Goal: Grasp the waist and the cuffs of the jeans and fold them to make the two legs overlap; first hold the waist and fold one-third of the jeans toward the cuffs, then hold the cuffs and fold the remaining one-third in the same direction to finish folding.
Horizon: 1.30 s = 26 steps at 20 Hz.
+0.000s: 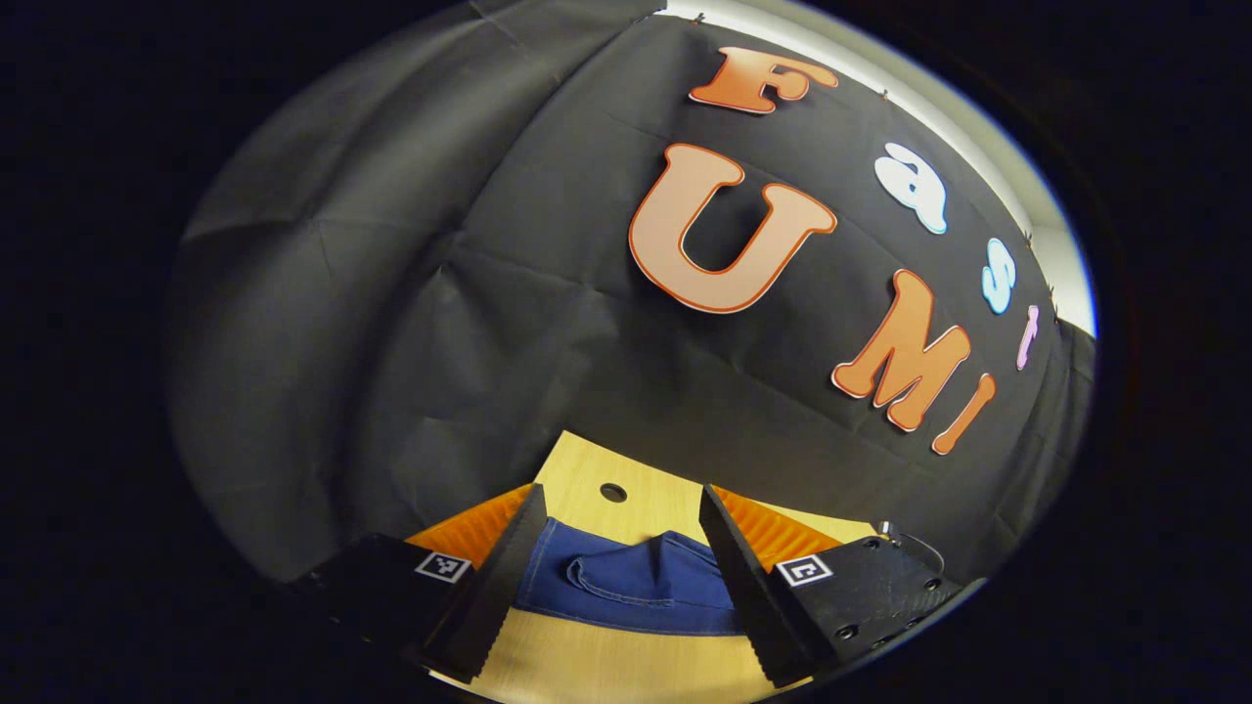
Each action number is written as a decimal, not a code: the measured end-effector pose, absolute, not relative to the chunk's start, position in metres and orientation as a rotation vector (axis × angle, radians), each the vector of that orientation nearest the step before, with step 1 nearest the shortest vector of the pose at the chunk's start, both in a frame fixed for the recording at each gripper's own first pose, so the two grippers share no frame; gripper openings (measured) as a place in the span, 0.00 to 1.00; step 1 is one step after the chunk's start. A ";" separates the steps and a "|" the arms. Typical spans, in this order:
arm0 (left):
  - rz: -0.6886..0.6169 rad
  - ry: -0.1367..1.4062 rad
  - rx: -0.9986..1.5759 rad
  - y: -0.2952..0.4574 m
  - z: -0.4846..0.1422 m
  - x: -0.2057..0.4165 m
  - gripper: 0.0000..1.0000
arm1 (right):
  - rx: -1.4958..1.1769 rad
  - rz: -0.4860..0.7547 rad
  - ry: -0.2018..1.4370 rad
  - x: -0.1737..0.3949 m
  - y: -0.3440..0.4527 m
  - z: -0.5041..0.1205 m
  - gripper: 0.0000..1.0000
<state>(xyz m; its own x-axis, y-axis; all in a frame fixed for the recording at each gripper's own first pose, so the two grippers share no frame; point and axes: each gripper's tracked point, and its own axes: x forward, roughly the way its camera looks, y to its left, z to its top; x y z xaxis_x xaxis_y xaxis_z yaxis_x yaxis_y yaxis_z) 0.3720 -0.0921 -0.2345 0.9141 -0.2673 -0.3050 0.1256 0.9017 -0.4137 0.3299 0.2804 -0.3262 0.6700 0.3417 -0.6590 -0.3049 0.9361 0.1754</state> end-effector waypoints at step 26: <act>0.224 0.672 -1.054 -0.142 -0.349 0.387 0.98 | 0.224 0.307 0.602 0.350 0.123 -0.214 0.98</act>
<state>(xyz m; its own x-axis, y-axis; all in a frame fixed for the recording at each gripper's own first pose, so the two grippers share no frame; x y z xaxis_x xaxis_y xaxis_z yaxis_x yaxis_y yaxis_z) 0.3867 -0.1420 -0.3495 0.7811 -0.1407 -0.6084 -0.4772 0.4938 -0.7269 0.3497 0.1226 -0.2136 0.7810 0.3462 -0.5198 -0.2172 0.9309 0.2937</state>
